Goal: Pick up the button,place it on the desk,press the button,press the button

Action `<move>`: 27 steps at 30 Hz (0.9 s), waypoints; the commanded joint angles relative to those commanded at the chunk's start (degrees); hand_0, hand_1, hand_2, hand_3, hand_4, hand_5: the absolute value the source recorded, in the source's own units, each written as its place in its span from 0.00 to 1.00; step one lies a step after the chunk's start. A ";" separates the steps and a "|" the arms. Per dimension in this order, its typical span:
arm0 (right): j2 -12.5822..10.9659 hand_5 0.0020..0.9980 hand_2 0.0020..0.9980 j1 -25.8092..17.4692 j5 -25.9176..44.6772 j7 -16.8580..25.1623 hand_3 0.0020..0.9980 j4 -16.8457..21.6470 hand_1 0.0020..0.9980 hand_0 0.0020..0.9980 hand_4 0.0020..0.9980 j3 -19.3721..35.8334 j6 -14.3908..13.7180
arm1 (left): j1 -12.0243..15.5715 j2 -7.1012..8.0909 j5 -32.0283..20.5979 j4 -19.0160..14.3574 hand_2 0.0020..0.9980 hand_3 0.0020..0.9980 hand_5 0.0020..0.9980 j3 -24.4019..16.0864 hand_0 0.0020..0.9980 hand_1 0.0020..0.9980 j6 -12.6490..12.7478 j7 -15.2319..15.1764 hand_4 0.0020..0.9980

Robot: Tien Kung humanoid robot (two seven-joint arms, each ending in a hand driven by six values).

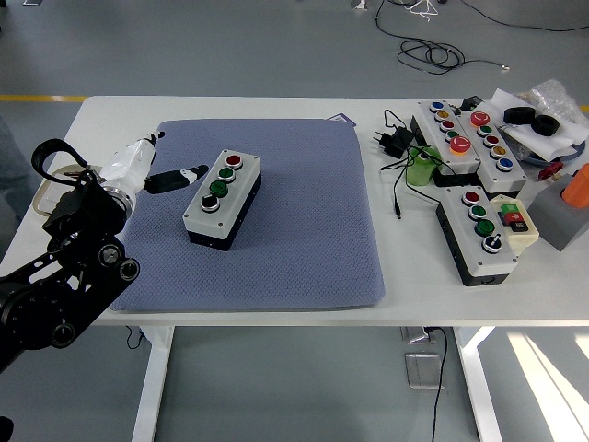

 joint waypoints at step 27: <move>-0.15 0.48 0.82 0.10 -0.54 -0.18 0.75 0.00 0.80 0.79 0.41 0.27 -0.01 | -0.86 -4.54 -1.63 1.08 1.00 1.00 0.87 1.81 0.91 0.99 -1.29 0.00 0.99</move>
